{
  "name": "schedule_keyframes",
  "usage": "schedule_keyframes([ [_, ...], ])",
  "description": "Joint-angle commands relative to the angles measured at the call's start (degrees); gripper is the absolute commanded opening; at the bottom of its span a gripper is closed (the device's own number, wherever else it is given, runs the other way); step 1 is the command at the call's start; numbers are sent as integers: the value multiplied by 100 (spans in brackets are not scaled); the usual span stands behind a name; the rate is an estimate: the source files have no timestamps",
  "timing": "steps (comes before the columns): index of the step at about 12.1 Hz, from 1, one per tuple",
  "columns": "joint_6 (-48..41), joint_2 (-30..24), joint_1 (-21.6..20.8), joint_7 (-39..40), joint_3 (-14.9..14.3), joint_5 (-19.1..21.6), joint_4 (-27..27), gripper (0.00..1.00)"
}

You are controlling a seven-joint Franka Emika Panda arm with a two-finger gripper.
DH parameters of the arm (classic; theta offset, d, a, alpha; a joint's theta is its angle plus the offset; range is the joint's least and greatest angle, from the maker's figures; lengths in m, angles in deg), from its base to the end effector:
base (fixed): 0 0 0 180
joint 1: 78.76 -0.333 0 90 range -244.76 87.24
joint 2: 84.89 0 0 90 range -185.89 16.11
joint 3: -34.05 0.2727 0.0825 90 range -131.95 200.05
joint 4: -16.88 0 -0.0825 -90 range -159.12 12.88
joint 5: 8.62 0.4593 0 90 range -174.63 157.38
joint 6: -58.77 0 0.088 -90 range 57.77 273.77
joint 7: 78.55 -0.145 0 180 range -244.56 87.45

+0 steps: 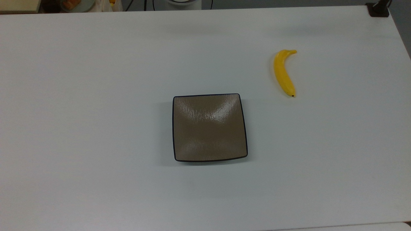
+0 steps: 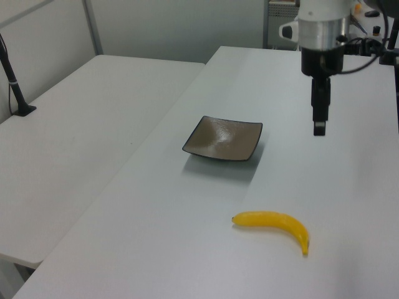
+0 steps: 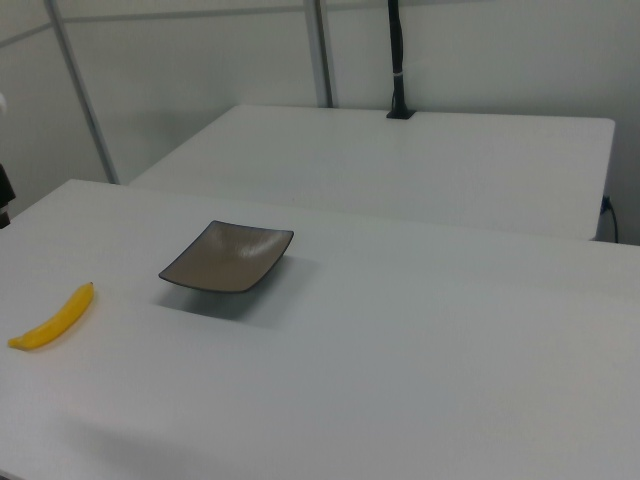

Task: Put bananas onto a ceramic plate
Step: 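Lower the open gripper over the middle of the yellow banana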

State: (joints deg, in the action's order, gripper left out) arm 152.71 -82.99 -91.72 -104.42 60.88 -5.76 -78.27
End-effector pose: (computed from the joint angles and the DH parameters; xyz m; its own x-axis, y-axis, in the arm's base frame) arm 0.4865 0.4111 0.4813 0.9687 0.2368 -0.0739 0.2347 -0.9714 -0.0358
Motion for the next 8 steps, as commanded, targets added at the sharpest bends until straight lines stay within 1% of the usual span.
schedule_keyframes([
  [1,606,205,66,-550,226,73,-126,100],
  [2,721,353,66,-726,235,65,-135,100],
  [5,1134,959,22,-771,235,-40,-144,100],
  [8,1311,1478,-5,-763,235,-295,-144,100],
])
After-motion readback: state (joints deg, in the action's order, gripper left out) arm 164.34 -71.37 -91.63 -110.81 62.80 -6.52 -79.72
